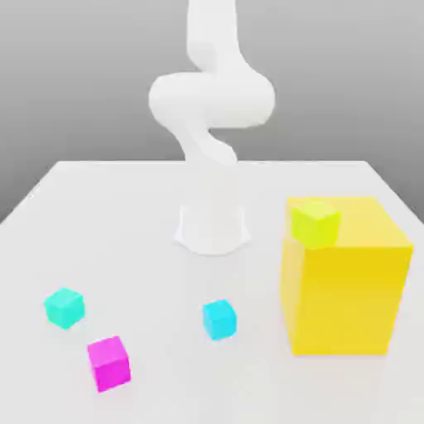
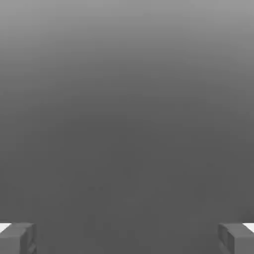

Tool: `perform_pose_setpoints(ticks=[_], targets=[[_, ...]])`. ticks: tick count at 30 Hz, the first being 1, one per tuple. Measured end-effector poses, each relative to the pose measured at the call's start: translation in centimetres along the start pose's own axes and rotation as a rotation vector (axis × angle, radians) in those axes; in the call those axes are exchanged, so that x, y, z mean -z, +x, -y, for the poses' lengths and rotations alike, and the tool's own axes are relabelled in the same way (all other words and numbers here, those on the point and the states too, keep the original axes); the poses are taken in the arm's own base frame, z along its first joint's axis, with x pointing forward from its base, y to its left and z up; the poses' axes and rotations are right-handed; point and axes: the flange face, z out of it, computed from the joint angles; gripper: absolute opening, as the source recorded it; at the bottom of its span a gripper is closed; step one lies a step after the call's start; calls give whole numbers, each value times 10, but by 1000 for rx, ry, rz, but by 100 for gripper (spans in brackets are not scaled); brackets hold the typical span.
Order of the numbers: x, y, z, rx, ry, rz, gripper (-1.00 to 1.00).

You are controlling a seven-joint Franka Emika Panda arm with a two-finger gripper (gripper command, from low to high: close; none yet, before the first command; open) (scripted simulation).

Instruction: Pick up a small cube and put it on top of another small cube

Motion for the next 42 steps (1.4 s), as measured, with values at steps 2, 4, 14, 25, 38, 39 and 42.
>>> perform_pose_setpoints(ticks=[2, 4, 14, 25, 38, 39, 42], targets=[[-53, 12, -30, -36, -78, 26, 0], [-98, 19, -64, -71, -149, 53, 0], [-253, -5, -281, -279, -451, 220, 0], [-321, -106, -456, -458, -623, 372, 0], [-324, -109, -458, -459, -624, 374, -100], [-317, -104, -453, -459, -624, 374, -100], [-300, -93, -436, -463, -623, 374, -100]])
